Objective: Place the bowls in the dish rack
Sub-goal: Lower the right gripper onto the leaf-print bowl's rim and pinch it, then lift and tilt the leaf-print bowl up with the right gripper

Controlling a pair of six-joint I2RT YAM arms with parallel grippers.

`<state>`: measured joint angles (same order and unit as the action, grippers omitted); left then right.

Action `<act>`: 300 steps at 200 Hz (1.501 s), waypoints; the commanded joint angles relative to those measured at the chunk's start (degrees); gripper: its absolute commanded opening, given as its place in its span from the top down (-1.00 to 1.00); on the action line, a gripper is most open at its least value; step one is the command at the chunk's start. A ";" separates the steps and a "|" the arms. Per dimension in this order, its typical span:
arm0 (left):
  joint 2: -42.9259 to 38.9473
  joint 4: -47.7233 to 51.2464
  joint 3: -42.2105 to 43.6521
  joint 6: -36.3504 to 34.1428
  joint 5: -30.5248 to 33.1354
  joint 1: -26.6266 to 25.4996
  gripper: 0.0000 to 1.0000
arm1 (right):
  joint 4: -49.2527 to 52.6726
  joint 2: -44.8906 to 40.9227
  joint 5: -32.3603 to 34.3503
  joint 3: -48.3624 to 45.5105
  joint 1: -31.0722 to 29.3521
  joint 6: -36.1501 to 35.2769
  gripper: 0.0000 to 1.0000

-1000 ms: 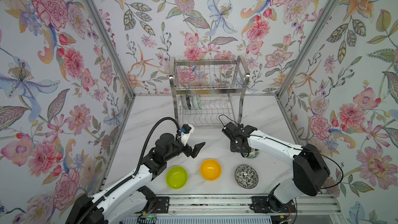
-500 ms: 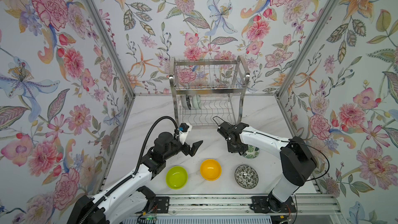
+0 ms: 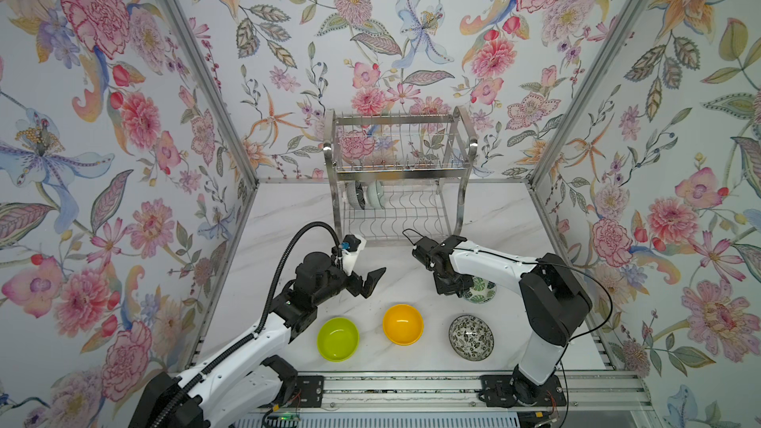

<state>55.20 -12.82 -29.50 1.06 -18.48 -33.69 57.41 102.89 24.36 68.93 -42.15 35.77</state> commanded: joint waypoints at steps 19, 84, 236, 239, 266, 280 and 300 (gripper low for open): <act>-0.17 0.99 -0.74 -1.20 2.04 0.73 -0.98 | 2.27 1.99 2.68 1.58 -0.89 -0.09 0.47; -1.39 1.60 -0.45 -1.72 3.01 0.69 -0.98 | 2.36 3.42 3.37 1.41 -1.68 -0.37 0.65; -3.40 2.33 -0.47 -3.21 4.86 1.36 -0.98 | 5.61 3.75 2.37 6.13 -2.62 -1.86 1.00; -3.38 2.36 -0.47 -3.18 4.86 1.45 -0.98 | 5.61 3.75 2.25 6.17 -2.64 -1.83 1.00; -3.02 3.00 -0.91 -2.82 4.77 1.64 -0.98 | 5.70 3.31 1.34 6.92 -2.93 -1.58 1.00; -2.91 3.13 -1.00 -2.82 4.77 1.65 -0.98 | 6.09 3.19 1.55 7.62 -2.96 -1.58 1.00; -3.11 3.14 -1.00 -2.99 4.90 1.77 -0.98 | 6.34 2.86 1.57 8.46 -3.19 -1.67 1.00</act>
<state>52.45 -10.24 -29.52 -1.30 -14.50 -32.62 60.99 106.63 24.84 75.20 -44.77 34.26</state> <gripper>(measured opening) 0.989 0.060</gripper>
